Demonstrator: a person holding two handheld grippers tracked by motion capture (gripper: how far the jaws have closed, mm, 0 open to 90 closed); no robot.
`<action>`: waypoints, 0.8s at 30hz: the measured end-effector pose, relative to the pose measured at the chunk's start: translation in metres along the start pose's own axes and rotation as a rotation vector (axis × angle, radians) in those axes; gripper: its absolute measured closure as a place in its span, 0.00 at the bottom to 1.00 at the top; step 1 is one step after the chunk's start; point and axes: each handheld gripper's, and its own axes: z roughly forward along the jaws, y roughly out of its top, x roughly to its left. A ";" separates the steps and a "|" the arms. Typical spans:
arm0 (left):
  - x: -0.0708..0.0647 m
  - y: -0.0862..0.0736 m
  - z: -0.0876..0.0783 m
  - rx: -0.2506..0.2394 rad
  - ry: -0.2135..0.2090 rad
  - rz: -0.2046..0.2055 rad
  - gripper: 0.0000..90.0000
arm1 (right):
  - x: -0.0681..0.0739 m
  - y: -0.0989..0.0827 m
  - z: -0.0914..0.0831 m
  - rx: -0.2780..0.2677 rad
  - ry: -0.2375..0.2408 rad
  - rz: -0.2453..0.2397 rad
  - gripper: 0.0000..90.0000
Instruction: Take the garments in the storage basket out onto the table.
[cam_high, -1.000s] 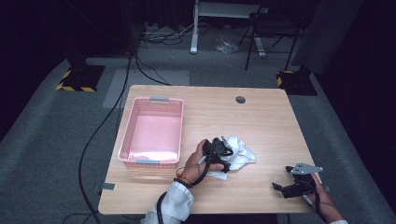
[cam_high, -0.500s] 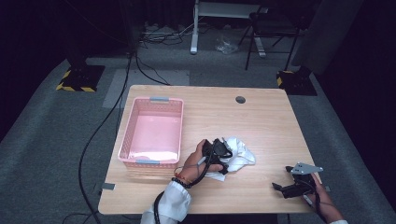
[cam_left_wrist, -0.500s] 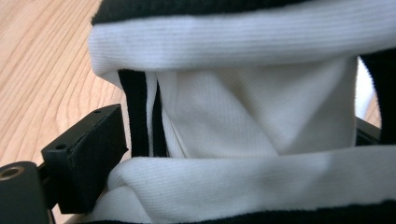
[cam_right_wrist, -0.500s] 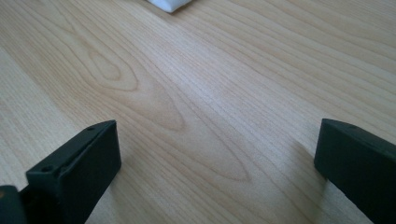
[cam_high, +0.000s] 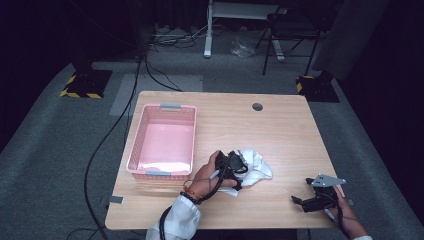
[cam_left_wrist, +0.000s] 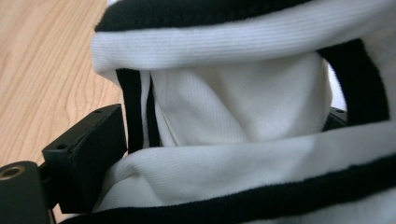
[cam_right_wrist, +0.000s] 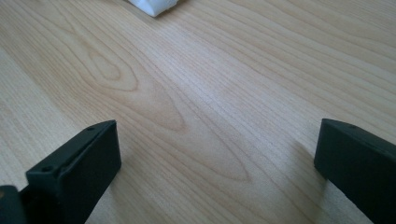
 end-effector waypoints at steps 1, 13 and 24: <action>0.000 0.000 -0.002 -0.001 0.002 0.003 0.07 | 0.000 0.000 0.000 0.000 0.000 0.000 0.01; -0.008 -0.006 -0.027 -0.023 0.029 0.063 0.06 | 0.000 0.000 0.000 0.000 -0.001 0.001 0.01; -0.010 -0.014 -0.035 -0.028 0.049 0.085 0.06 | 0.000 0.000 0.000 0.000 -0.001 0.001 0.01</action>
